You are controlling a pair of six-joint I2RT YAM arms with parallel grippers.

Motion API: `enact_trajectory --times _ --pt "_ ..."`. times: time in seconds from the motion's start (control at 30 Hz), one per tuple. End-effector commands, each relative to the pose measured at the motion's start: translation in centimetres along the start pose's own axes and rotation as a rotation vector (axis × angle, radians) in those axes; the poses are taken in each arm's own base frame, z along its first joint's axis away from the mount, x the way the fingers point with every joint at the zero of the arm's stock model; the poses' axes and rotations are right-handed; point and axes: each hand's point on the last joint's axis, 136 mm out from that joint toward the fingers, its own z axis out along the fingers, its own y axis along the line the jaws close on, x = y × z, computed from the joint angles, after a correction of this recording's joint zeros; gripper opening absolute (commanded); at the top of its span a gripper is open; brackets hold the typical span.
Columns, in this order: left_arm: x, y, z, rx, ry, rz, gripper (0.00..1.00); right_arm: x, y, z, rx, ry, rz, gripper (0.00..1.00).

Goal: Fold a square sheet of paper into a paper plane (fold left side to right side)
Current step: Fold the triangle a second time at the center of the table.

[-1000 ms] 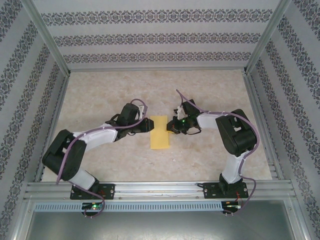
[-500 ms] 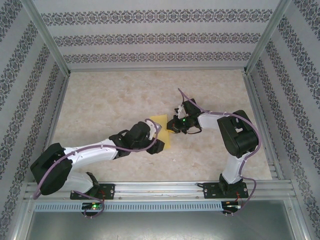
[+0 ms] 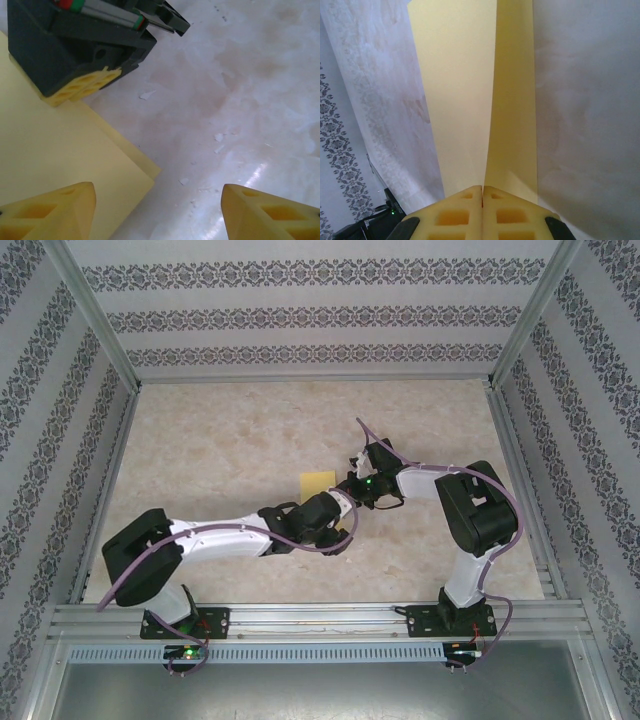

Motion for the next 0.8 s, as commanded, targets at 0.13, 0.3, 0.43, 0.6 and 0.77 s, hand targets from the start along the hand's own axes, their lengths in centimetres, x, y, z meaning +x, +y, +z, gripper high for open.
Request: enact_trajectory --times 0.13,0.3,0.43,0.6,0.77 --pt "1.6 2.0 1.7 -0.194 0.136 0.145 0.67 0.3 0.4 -0.6 -0.009 0.0 -0.002 0.0" --pt "2.0 2.9 2.2 -0.254 0.171 0.171 0.63 0.3 0.3 -0.5 -0.008 0.003 -0.003 0.0" --pt "1.7 2.7 2.3 -0.243 0.15 0.161 0.53 0.4 0.1 -0.4 -0.006 0.007 -0.003 0.0" --pt "1.5 2.4 2.4 -0.227 0.141 0.152 0.29 0.4 0.1 -0.4 -0.006 0.007 -0.005 0.0" --pt "1.3 2.1 2.0 -0.205 0.122 0.132 0.14 0.3 0.2 -0.5 -0.008 0.004 -0.012 0.0"
